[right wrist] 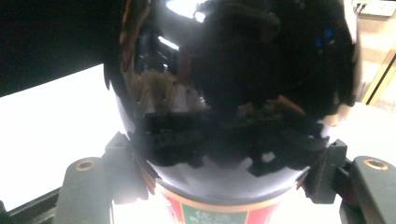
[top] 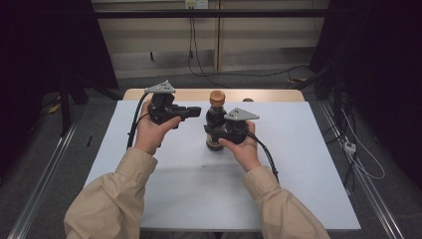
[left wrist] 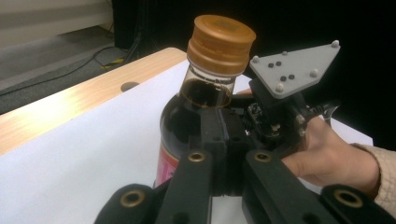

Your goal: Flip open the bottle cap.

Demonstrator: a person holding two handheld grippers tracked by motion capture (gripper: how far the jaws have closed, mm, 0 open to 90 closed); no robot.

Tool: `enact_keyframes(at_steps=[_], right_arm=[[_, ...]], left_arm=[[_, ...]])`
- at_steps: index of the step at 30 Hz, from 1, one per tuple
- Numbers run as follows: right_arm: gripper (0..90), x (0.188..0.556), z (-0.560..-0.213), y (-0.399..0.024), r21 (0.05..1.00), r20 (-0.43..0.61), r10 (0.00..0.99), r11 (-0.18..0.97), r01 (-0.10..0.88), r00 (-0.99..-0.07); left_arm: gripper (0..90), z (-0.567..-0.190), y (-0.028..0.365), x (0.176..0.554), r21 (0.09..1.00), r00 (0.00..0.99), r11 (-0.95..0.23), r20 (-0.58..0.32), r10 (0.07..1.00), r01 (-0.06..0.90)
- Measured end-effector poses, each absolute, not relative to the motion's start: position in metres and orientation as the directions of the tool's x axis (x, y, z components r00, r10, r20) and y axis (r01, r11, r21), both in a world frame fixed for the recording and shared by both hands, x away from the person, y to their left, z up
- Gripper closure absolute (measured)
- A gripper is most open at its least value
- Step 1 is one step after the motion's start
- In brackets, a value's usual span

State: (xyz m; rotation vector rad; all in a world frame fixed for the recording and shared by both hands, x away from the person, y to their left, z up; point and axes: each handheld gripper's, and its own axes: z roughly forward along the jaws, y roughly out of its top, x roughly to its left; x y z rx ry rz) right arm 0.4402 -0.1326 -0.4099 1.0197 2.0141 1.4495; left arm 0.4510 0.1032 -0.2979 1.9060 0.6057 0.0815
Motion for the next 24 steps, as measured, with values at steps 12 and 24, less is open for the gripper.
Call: enact_keyframes(at_steps=[12, 24], right_arm=[[30.8, 0.440, -0.410, -0.132, 0.939, 0.055, 0.780, 0.172, 0.298, -0.624], [30.8, 0.440, -0.411, -0.132, 0.939, 0.054, 0.779, 0.174, 0.298, -0.625]], left_arm=[[90.0, -0.283, 0.095, 0.458, 0.881, 0.868, -0.308, -0.194, 0.457, 0.360], [90.0, -0.276, 0.085, 0.461, 0.882, 0.882, -0.328, -0.178, 0.436, 0.340]])
